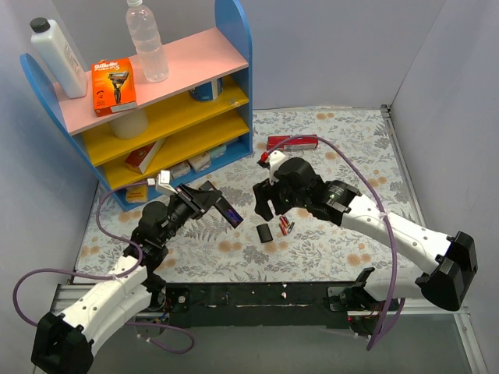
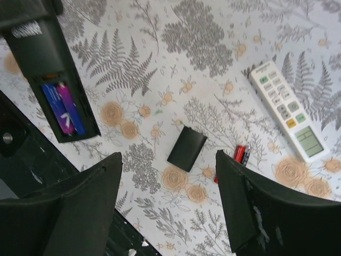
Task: Load the batteries into the remote control
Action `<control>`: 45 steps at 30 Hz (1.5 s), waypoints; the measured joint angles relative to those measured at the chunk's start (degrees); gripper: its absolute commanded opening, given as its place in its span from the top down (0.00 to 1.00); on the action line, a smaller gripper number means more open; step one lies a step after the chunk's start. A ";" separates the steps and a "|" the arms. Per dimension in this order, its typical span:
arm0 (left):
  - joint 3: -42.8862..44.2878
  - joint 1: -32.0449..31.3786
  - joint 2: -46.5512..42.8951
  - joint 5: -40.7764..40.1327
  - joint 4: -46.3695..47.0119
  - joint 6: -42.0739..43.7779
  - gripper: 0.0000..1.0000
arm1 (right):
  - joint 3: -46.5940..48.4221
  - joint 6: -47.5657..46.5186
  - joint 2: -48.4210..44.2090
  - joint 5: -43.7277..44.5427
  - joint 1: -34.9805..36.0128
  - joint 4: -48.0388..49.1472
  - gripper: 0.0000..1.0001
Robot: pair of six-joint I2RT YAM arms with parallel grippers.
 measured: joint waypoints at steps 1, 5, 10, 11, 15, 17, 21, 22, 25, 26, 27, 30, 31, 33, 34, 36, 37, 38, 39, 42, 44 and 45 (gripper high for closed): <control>-0.07 0.00 -0.42 -0.92 -1.33 0.07 1.00 | -0.83 0.50 0.02 0.09 0.00 -0.11 0.22; -1.14 0.00 -2.54 -3.39 -5.03 0.42 1.00 | -4.46 2.51 0.81 -0.04 0.00 -0.44 0.22; -1.97 0.00 -4.79 -5.01 -9.22 0.28 1.00 | -5.66 4.24 4.81 0.02 0.00 -0.44 0.21; -1.97 0.00 -5.07 -5.62 -10.29 0.22 1.00 | -5.46 4.72 6.40 0.28 0.00 -0.81 0.21; -1.97 0.00 -5.86 -8.07 -15.69 0.00 1.00 | -3.23 7.08 13.77 2.32 0.00 -4.83 0.20; -1.97 0.00 -6.36 -8.74 -18.08 -0.28 1.00 | -2.51 8.13 16.68 3.13 0.09 -6.32 0.20; -1.97 0.00 -8.22 -9.44 -21.00 -1.05 1.00 | -2.47 10.47 20.15 4.35 0.94 -8.22 0.20; -1.97 0.00 -8.52 -9.53 -21.38 -1.16 1.00 | -2.47 11.15 20.50 4.42 1.33 -8.28 0.20; -1.97 0.00 -8.81 -9.64 -22.29 -1.36 1.00 | -2.47 12.79 21.38 4.74 2.60 -8.22 0.21; -1.97 0.00 -8.79 -9.64 -22.51 -1.38 1.00 | -2.47 13.20 21.79 4.76 2.91 -8.20 0.21; -1.97 0.00 -8.76 -9.64 -22.73 -1.42 1.00 | -2.47 13.60 22.27 4.79 3.19 -8.17 0.22; -1.97 0.00 -8.50 -9.62 -23.15 -1.55 1.00 | -2.47 14.49 23.76 4.85 3.78 -7.89 0.25; -1.97 0.00 -8.31 -9.60 -23.15 -1.55 1.00 | -2.49 14.71 24.35 4.96 3.87 -7.72 0.26; -1.97 0.00 -7.78 -9.60 -23.15 -1.55 1.00 | -2.51 15.15 25.33 5.31 3.89 -7.37 0.28; -1.97 0.00 -7.54 -9.57 -23.15 -1.55 1.00 | -2.60 15.43 25.66 5.49 3.89 -6.93 0.29; -1.97 0.00 -7.34 -9.53 -23.19 -1.55 1.00 | -2.89 15.87 25.86 5.66 3.89 -6.23 0.30; -1.97 0.00 -7.34 -9.51 -23.19 -1.55 1.00 | -3.02 16.06 25.86 5.75 3.89 -6.03 0.30; -1.97 0.00 -7.34 -9.40 -23.19 -1.55 1.00 | -3.06 16.22 25.90 5.84 3.89 -5.90 0.32; -1.97 0.00 -7.34 -9.38 -23.19 -1.55 1.00 | -3.06 16.44 26.05 5.92 3.89 -5.64 0.33; -1.97 0.00 -7.34 -9.16 -23.15 -1.55 1.00 | -3.21 17.25 26.86 6.27 4.02 -4.76 0.34; -1.97 0.00 -7.34 -9.03 -23.10 -1.57 1.00 | -3.67 17.49 27.21 6.78 4.26 -4.46 0.35; -1.97 0.00 -7.34 -8.92 -23.06 -1.60 1.00 | -3.72 17.53 27.21 7.04 4.39 -4.42 0.37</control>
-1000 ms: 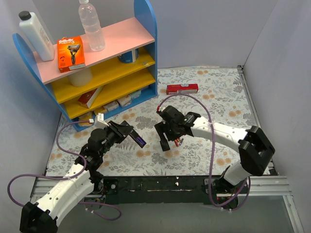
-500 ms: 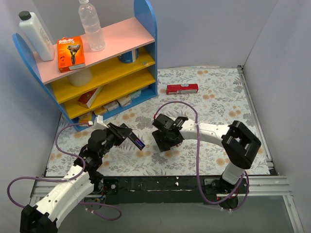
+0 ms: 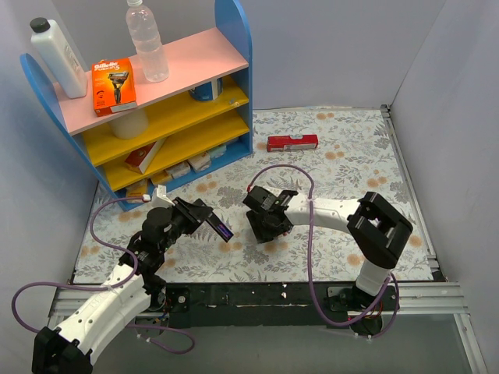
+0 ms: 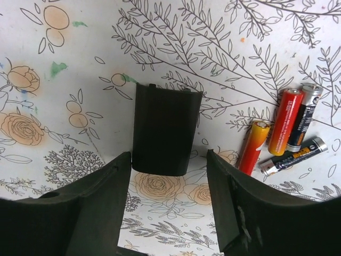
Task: Load the batteries into the remote control
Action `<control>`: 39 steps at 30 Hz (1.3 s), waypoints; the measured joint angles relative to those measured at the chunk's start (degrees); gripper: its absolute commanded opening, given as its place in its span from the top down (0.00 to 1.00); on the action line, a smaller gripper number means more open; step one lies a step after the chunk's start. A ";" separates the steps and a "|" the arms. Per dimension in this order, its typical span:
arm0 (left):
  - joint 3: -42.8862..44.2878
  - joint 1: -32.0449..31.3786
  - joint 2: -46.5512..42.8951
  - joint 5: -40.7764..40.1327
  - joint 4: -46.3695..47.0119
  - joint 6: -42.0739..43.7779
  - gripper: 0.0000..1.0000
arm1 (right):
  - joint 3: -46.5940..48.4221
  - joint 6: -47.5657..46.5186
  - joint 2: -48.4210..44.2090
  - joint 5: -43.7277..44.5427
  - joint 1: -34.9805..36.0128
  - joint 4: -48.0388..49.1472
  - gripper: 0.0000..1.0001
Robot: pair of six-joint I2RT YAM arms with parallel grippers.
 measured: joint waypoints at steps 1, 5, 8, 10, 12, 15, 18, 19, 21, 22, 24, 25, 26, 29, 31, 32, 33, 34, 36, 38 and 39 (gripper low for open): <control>0.00 0.00 -0.02 0.04 0.02 -0.02 1.00 | -0.02 0.04 0.00 0.37 0.17 0.04 0.38; 0.00 0.00 0.00 0.24 0.13 -0.37 1.00 | -0.13 0.31 0.00 1.31 0.39 0.04 0.44; 0.00 0.00 0.09 0.83 0.57 -0.61 1.00 | -0.33 0.42 -0.02 2.40 0.70 0.04 0.50; -0.11 0.00 0.15 1.64 1.38 -0.85 1.00 | -0.61 0.50 -0.31 2.62 0.74 0.24 0.57; -0.72 0.00 0.17 2.49 3.15 -1.22 1.00 | -1.44 0.37 -1.09 2.69 0.83 0.87 0.65; -2.14 0.00 0.50 3.96 6.10 -2.12 1.00 | -2.95 -0.35 -2.69 2.80 0.98 1.11 0.69; -3.41 0.00 1.36 5.18 8.96 -3.13 1.00 | -3.52 -1.27 -4.72 3.08 1.05 0.68 0.69; -3.72 0.00 1.75 5.53 9.77 -3.58 1.00 | -3.52 -1.90 -5.86 3.32 1.11 0.66 0.69; -4.26 0.00 2.54 6.21 11.85 -4.26 1.00 | -3.45 -2.99 -7.89 3.56 1.27 0.48 0.69; -4.52 0.00 2.95 6.47 12.83 -4.61 1.00 | -3.37 -3.58 -9.09 3.76 1.31 0.20 0.69; -4.76 0.00 3.96 6.97 15.10 -5.35 1.00 | -2.36 -5.20 -11.41 3.72 1.38 -0.83 0.69; -4.94 0.00 4.48 7.32 16.39 -5.77 1.00 | -1.49 -6.23 -12.46 3.67 1.42 -1.27 0.69; -5.07 0.00 4.87 7.56 17.44 -6.16 1.00 | -0.42 -7.15 -13.44 3.48 1.49 -1.62 0.69; -5.99 0.00 6.62 8.35 21.90 -7.67 1.00 | 4.39 -10.51 -15.65 2.56 1.77 -2.75 0.68; -6.54 0.00 7.69 8.81 24.65 -8.76 1.00 | 8.20 -12.41 -16.50 1.70 2.27 -3.15 0.68; -6.64 0.00 8.17 8.90 25.99 -9.18 1.00 | 10.12 -13.22 -16.72 1.29 2.64 -3.19 0.68; -6.64 0.00 8.61 8.98 27.12 -9.46 1.00 | 11.82 -13.94 -16.83 0.70 3.06 -3.37 0.68; -6.67 0.00 9.01 9.05 28.30 -9.68 1.00 | 13.62 -14.47 -16.81 0.20 3.56 -3.85 0.67; -6.75 0.00 9.73 9.09 30.56 -10.12 1.00 | 16.74 -15.34 -16.44 -0.66 4.50 -5.14 0.67; -6.91 0.00 10.34 9.09 32.70 -10.58 1.00 | 20.55 -15.80 -15.17 -1.46 5.79 -7.19 0.67; -6.99 0.00 10.60 9.09 33.57 -10.84 1.00 | 22.12 -16.00 -14.34 -1.79 6.45 -7.91 0.67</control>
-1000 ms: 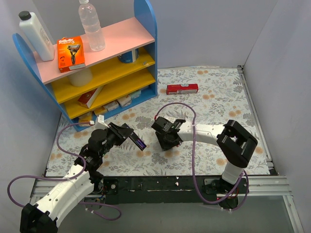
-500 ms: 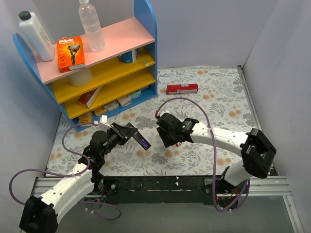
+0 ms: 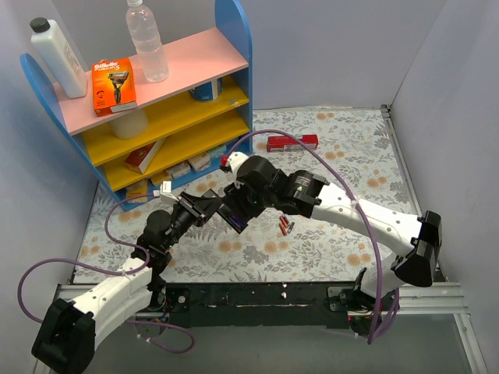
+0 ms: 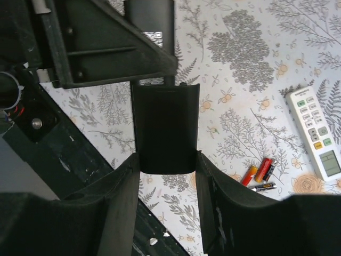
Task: Load the batteries into the remote control
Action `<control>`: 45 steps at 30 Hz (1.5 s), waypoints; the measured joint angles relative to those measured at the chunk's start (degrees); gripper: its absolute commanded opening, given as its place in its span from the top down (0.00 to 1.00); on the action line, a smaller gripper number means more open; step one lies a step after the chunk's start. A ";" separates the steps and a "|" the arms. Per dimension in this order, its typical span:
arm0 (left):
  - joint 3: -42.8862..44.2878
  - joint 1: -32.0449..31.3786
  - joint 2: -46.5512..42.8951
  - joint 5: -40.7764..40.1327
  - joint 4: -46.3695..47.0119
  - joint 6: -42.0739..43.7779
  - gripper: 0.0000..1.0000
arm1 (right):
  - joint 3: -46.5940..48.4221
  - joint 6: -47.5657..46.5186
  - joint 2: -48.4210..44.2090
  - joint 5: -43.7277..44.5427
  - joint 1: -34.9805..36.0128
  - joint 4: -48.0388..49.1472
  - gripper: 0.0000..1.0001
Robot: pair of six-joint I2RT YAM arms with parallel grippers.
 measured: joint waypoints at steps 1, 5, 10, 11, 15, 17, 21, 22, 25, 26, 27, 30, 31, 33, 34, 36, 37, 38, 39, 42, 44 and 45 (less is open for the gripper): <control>-0.02 0.00 0.24 0.00 0.76 -0.22 1.00 | 1.31 -0.15 0.87 -0.22 0.63 -0.81 0.67; -0.20 0.00 0.87 -0.02 3.23 -0.66 1.00 | 4.50 -0.46 4.63 -0.74 2.75 -4.52 0.67; -0.42 0.00 0.90 -0.11 5.42 -1.01 1.00 | 5.01 -0.48 7.32 -0.92 3.72 -9.09 0.66; -0.44 0.00 0.85 -0.15 5.53 -0.98 1.00 | 5.11 -0.48 7.52 -0.87 3.69 -9.84 0.66; -1.38 0.00 0.50 -0.35 6.40 -1.40 1.00 | 5.79 -0.63 7.61 -0.68 3.69 -11.89 0.66; -1.79 0.00 0.28 -0.35 6.97 -1.77 1.00 | 5.81 -0.66 7.61 -0.52 3.72 -12.22 0.66; -2.21 0.00 -0.26 -0.37 7.82 -2.25 1.00 | 5.92 -0.66 7.61 -0.59 3.87 -12.52 0.66; -2.23 0.00 -0.42 -0.37 7.93 -2.34 1.00 | 6.05 -0.66 7.61 -0.61 3.91 -12.57 0.66; -2.23 0.00 -1.09 -0.66 8.46 -2.60 1.00 | 6.45 -0.66 7.61 -0.74 4.28 -12.66 0.65; -2.25 0.00 -1.27 -0.72 8.55 -2.64 1.00 | 6.49 -0.63 7.61 -0.74 4.42 -12.68 0.64; -2.27 0.00 -1.36 -0.72 8.63 -2.69 1.00 | 6.51 -0.63 7.61 -0.72 4.57 -12.68 0.64; -2.47 0.00 -1.36 -0.72 8.85 -2.86 1.00 | 6.56 -0.61 7.61 -0.72 4.66 -12.83 0.62; -2.51 0.00 -1.38 -0.72 8.92 -2.91 1.00 | 6.60 -0.61 7.61 -0.72 4.66 -12.92 0.61; -2.54 0.00 -1.38 -0.72 8.92 -3.02 1.00 | 6.75 -0.61 7.63 -0.57 4.72 -13.22 0.60; -2.54 0.00 -1.38 -0.72 8.98 -3.04 1.00 | 6.78 -0.59 7.63 -0.50 4.79 -13.35 0.59; -2.54 0.00 -1.44 -0.70 9.09 -3.04 1.00 | 6.78 -0.52 7.63 -0.26 4.96 -13.51 0.56; -2.54 0.00 -1.49 -0.70 9.16 -3.02 1.00 | 6.78 -0.48 7.63 -0.07 5.05 -13.55 0.55; -2.54 0.00 -1.57 -0.70 9.20 -3.02 1.00 | 6.78 -0.39 7.63 0.07 5.09 -13.55 0.54; -2.54 0.00 -1.68 -0.70 9.25 -3.04 1.00 | 6.82 -0.35 7.63 0.15 5.16 -13.55 0.53; -2.54 0.00 -1.97 -0.72 9.33 -3.02 1.00 | 6.95 -0.04 7.67 0.31 5.27 -13.53 0.52; -2.54 0.00 -2.03 -0.72 9.33 -3.04 1.00 | 7.19 0.13 7.80 0.35 5.35 -13.57 0.50; -2.54 0.00 -2.08 -0.72 9.33 -3.04 1.00 | 7.32 0.26 7.87 0.39 5.40 -13.57 0.49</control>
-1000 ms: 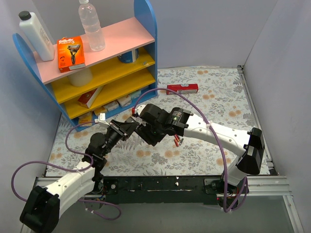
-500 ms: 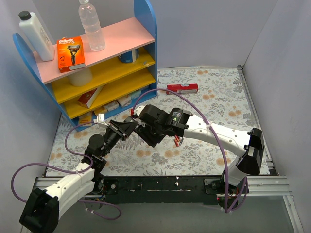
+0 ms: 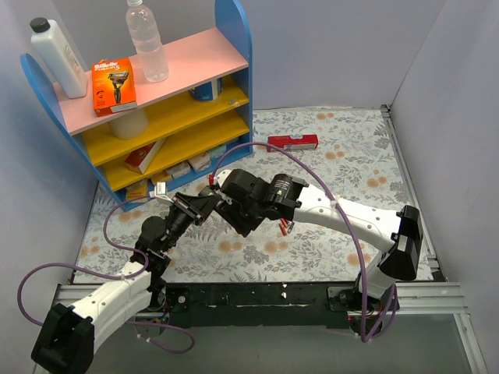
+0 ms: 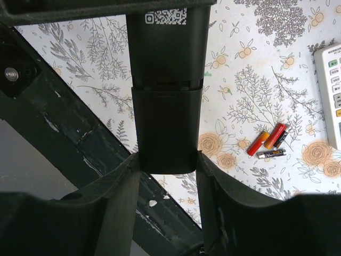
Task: Load the batteries into the remote control
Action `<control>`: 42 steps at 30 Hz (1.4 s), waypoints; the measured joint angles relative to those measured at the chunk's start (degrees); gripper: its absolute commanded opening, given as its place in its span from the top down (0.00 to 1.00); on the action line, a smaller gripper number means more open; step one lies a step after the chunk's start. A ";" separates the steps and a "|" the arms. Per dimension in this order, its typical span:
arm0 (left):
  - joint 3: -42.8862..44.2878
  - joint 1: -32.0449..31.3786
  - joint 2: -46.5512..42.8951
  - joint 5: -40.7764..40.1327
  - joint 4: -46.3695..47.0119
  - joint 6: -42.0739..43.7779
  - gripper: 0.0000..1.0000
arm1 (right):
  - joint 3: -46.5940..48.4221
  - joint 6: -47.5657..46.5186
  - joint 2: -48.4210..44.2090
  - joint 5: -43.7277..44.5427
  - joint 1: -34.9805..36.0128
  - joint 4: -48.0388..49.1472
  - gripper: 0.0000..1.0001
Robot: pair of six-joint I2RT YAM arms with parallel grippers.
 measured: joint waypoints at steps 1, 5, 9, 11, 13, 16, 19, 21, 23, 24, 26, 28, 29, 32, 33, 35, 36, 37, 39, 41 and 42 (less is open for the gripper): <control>0.00 0.00 -0.04 0.00 0.02 0.00 1.00 | 0.15 0.07 0.11 0.00 0.00 -0.04 0.48; 0.00 0.00 -0.13 0.00 0.20 -0.02 1.00 | 0.52 0.37 0.48 0.07 0.09 -0.15 0.46; 0.00 0.00 -0.13 0.02 0.59 -0.07 1.00 | 0.85 0.44 0.57 0.13 0.35 -0.39 0.45; 0.00 0.00 -0.13 0.02 0.76 -0.11 1.00 | 0.98 0.44 0.61 0.13 0.39 -0.42 0.44; 0.00 0.00 -0.13 0.02 0.87 -0.13 1.00 | 1.05 0.44 0.61 0.15 0.37 -0.42 0.43; 0.00 0.00 -0.13 0.02 0.96 -0.17 1.00 | 1.38 0.44 0.61 0.15 0.39 -0.52 0.41; 0.00 0.00 -0.13 0.02 1.22 -0.17 1.00 | 2.10 0.42 0.70 0.20 0.39 -0.83 0.39; 0.00 0.00 -0.13 0.02 1.38 -0.17 1.00 | 2.84 0.39 0.74 0.26 0.39 -0.98 0.37; 0.00 0.00 -0.13 0.02 1.49 -0.17 1.00 | 3.67 0.26 0.74 0.50 0.39 -1.31 0.34; 0.00 0.00 -0.13 0.04 1.60 -0.17 1.00 | 4.28 0.13 0.74 0.70 0.39 -1.57 0.29; 0.00 0.00 -0.13 0.11 1.77 -0.17 1.00 | 5.16 -0.20 0.74 1.09 0.39 -1.73 0.28; 0.00 0.00 -0.13 0.24 1.86 -0.17 1.00 | 5.84 -1.20 0.72 1.62 0.39 -1.81 0.28; 0.00 0.00 -0.13 0.35 1.92 -0.17 1.00 | 6.12 -2.05 0.63 2.01 0.39 -1.84 0.27; 0.00 0.00 -0.15 0.68 2.10 -0.17 1.00 | 5.95 -4.70 -0.22 2.45 0.39 -1.68 0.28; 0.00 0.00 -0.15 0.85 2.10 -0.17 1.00 | 5.38 -6.80 -1.05 2.27 0.39 -1.42 0.28; 0.00 0.00 -0.26 1.20 2.03 -0.17 1.00 | 2.80 -11.15 -4.04 1.18 0.39 0.22 0.30; 0.02 0.00 -0.33 1.44 1.97 -0.17 1.00 | 0.52 -14.45 -6.54 0.35 0.39 1.42 0.31; 0.02 0.00 -0.37 1.73 1.88 -0.17 1.00 | -1.84 -17.79 -9.40 -0.90 0.39 2.29 0.31; 0.15 0.00 -0.44 2.38 1.62 -0.17 1.00 | -5.62 -24.13 -14.93 -3.52 0.39 3.80 0.32; 0.61 0.00 -0.44 3.06 1.25 -0.17 1.00 | -8.68 -30.91 -20.00 -6.86 0.39 5.73 0.33; 0.81 0.00 -0.42 3.41 1.22 -0.17 1.00 | -9.35 -33.05 -21.35 -8.04 0.39 6.40 0.33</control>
